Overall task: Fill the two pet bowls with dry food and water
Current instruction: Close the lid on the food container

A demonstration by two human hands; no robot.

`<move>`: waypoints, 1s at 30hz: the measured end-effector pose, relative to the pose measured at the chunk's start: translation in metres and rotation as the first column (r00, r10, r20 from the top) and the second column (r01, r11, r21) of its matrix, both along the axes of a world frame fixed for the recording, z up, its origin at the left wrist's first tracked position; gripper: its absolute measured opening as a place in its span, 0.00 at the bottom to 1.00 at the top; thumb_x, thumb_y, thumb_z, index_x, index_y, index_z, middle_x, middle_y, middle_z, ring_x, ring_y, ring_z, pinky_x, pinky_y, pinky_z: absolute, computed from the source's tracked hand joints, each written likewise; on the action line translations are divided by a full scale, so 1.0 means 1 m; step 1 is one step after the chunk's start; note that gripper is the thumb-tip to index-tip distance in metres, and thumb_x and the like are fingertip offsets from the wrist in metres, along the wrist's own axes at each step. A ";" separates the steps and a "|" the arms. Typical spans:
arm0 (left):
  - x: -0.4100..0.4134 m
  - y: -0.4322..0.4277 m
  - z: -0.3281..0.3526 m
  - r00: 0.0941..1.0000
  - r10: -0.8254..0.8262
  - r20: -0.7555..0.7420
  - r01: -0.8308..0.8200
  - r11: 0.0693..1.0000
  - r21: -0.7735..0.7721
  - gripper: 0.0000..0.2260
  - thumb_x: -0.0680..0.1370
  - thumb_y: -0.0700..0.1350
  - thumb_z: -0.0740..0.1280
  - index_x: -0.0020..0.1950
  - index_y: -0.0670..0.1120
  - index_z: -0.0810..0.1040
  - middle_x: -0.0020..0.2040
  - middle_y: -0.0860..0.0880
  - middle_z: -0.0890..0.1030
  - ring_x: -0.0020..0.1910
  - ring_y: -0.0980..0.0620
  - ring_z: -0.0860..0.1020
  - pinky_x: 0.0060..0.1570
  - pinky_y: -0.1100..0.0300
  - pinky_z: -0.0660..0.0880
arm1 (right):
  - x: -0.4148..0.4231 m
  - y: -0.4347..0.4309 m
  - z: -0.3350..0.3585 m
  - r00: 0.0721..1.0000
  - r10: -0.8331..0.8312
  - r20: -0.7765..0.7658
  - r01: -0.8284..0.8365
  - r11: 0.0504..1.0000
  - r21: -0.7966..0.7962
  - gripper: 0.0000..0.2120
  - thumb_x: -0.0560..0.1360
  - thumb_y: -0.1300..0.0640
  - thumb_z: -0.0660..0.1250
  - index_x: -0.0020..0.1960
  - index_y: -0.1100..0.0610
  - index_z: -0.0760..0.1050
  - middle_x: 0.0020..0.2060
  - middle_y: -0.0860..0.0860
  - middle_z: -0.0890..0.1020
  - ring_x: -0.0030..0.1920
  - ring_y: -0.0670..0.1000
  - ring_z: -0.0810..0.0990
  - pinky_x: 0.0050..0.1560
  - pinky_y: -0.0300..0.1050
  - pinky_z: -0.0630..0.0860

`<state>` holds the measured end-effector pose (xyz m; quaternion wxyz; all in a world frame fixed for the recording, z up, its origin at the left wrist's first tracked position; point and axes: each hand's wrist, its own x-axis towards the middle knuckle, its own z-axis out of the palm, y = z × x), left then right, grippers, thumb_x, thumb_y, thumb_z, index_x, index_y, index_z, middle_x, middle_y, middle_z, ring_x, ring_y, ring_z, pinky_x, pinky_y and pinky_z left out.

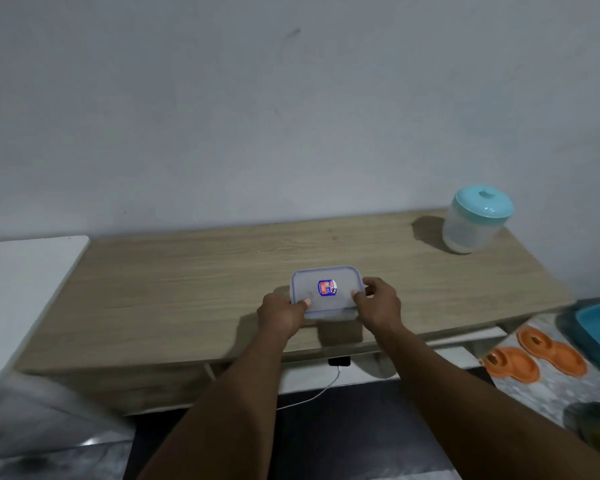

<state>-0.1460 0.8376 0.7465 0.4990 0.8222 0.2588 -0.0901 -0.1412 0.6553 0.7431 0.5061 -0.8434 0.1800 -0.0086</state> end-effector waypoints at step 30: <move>-0.100 -0.369 -0.121 0.995 -0.094 0.022 0.094 0.996 -0.010 0.08 0.76 0.46 0.71 0.51 0.44 0.82 0.48 0.45 0.85 0.50 0.45 0.82 0.49 0.61 0.74 | -0.092 -0.369 -0.140 0.999 -0.052 -0.011 0.051 0.996 -0.078 0.14 0.75 0.59 0.70 0.60 0.58 0.78 0.51 0.55 0.84 0.51 0.57 0.83 0.54 0.57 0.80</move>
